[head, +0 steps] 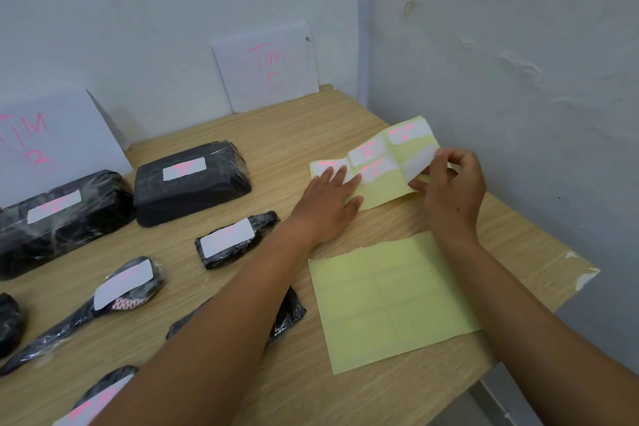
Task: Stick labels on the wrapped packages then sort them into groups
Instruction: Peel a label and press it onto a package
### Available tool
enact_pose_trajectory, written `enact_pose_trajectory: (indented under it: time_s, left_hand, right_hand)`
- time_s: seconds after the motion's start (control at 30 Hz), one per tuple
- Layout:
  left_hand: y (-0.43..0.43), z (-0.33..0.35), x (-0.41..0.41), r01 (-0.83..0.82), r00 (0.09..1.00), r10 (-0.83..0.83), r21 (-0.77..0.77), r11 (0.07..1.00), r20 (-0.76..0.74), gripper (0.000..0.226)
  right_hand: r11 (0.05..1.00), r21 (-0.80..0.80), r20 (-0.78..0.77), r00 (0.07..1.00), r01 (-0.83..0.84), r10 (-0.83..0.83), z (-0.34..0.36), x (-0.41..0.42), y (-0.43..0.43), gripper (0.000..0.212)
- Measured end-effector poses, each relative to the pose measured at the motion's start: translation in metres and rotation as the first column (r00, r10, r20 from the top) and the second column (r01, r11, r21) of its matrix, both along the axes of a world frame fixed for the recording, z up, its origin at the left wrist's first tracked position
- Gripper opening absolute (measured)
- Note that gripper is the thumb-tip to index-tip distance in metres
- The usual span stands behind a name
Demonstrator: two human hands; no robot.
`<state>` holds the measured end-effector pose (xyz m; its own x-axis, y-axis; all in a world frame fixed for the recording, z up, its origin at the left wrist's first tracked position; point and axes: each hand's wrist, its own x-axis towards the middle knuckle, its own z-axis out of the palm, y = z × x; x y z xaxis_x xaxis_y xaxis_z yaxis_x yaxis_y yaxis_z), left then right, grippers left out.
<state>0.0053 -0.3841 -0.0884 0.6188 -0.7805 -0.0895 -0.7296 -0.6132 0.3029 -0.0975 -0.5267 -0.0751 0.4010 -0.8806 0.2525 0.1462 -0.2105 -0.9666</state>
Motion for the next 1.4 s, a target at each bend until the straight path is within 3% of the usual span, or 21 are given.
enact_pose_trajectory:
  time_s: [0.13,0.23,0.3,0.4,0.47,0.63,0.83,0.93,1.07,1.13,1.27,1.4]
  left_hand:
    - [-0.001,0.001,-0.001,-0.022,1.000,0.022,-0.029,0.999,-0.019,0.052]
    - [-0.001,0.005,-0.005,-0.102,0.991,0.083,-0.193,0.976,-0.104,0.051]
    - [0.000,0.008,-0.008,-0.179,0.977,0.124,-0.354,0.918,-0.171,0.048]
    - [0.002,0.012,-0.014,-0.169,0.986,0.132,-0.540,0.824,-0.106,0.033]
    - [0.001,0.020,-0.020,-0.203,0.979,0.145,-0.655,0.728,-0.143,0.024]
    - [-0.001,0.044,-0.032,-0.450,0.859,0.088,-0.663,0.599,-0.504,0.028]
    - [0.025,0.068,-0.035,-0.624,0.723,0.004,-0.651,0.431,-0.691,0.017]
    - [0.048,0.076,-0.032,-0.677,0.697,0.024,-0.647,0.351,-0.717,0.014]
    - [0.085,0.083,-0.028,-0.714,0.682,0.052,-0.649,0.263,-0.729,0.016]
    - [0.110,0.084,-0.025,-0.724,0.680,0.065,-0.654,0.220,-0.730,0.015]
    - [0.155,0.087,-0.021,-0.729,0.683,0.115,-0.666,0.158,-0.721,0.021]
    - [0.211,0.093,-0.019,-0.710,0.696,0.213,-0.700,0.068,-0.686,0.011]
  right_hand:
    - [0.998,-0.063,0.028,0.999,0.022,-0.021,0.001,0.000,-0.001,0.015]
    - [0.972,-0.231,-0.073,0.997,-0.046,0.030,-0.001,0.002,0.004,0.008]
    - [0.930,-0.349,-0.142,0.987,-0.120,0.074,-0.001,0.003,0.011,0.006]
    - [0.848,-0.478,-0.226,0.965,-0.229,0.133,-0.002,0.004,0.015,0.007]
    - [0.778,-0.572,-0.264,0.957,-0.259,0.125,-0.003,0.005,0.014,0.012]
    - [0.558,-0.782,-0.301,0.952,-0.279,0.053,0.005,0.008,0.026,0.026]
    - [0.337,-0.924,-0.169,0.983,-0.181,0.066,0.023,0.017,0.052,0.023]
    - [0.411,-0.884,-0.188,0.974,-0.222,0.123,0.033,0.020,0.070,0.021]
    - [0.731,-0.612,-0.192,0.954,-0.301,0.232,0.049,0.032,0.108,0.036]
    - [0.817,-0.422,-0.184,0.920,-0.392,0.347,0.057,0.042,0.132,0.036]
    - [0.798,-0.322,-0.129,0.859,-0.510,0.496,0.064,0.055,0.176,0.016]
    - [0.743,-0.292,-0.094,0.792,-0.602,0.604,0.069,0.068,0.236,0.031]
